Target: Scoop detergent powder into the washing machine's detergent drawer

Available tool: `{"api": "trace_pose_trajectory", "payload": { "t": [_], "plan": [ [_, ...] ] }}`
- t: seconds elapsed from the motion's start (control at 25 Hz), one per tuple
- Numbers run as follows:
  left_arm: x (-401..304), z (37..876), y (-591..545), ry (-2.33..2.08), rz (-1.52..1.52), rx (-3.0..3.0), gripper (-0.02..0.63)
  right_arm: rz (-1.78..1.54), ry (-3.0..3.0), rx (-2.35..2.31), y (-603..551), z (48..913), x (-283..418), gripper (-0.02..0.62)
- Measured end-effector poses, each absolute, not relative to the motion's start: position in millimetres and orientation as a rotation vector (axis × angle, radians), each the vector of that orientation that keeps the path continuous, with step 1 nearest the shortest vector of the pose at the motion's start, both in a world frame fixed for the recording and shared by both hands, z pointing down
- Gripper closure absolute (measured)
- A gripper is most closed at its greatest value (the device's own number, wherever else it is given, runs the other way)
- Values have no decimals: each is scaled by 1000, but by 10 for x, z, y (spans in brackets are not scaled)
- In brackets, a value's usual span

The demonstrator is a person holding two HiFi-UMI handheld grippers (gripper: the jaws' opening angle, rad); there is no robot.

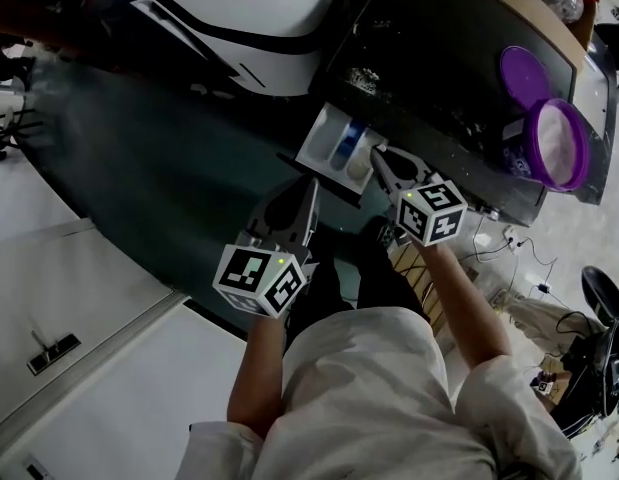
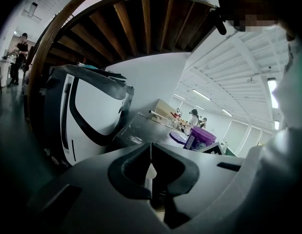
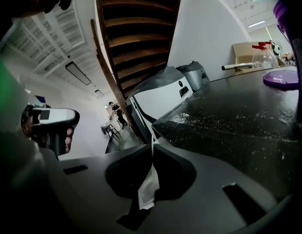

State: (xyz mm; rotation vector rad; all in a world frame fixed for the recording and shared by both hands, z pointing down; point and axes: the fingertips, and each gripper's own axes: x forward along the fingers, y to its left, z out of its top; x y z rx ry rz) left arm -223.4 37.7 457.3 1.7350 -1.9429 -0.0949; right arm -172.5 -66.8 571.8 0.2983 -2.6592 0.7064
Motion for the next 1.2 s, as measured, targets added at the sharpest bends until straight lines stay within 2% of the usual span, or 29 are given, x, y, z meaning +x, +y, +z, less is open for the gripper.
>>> {"api": "trace_pose_trajectory", "payload": {
  "t": [0.32,0.6,1.2],
  "plan": [
    [-2282,4644,394,-1932,-82,1724,580,351,-2659,289,-625,5828,-1795,583],
    [-2276,4689,343,-1925,-71,1720,580,205,-2669,272,-638,5876,-1858,583],
    [-2292,4693,320,-1943,-59,1702,580,-358,-2596,187,-490,5993,-1917,584]
  ]
}}
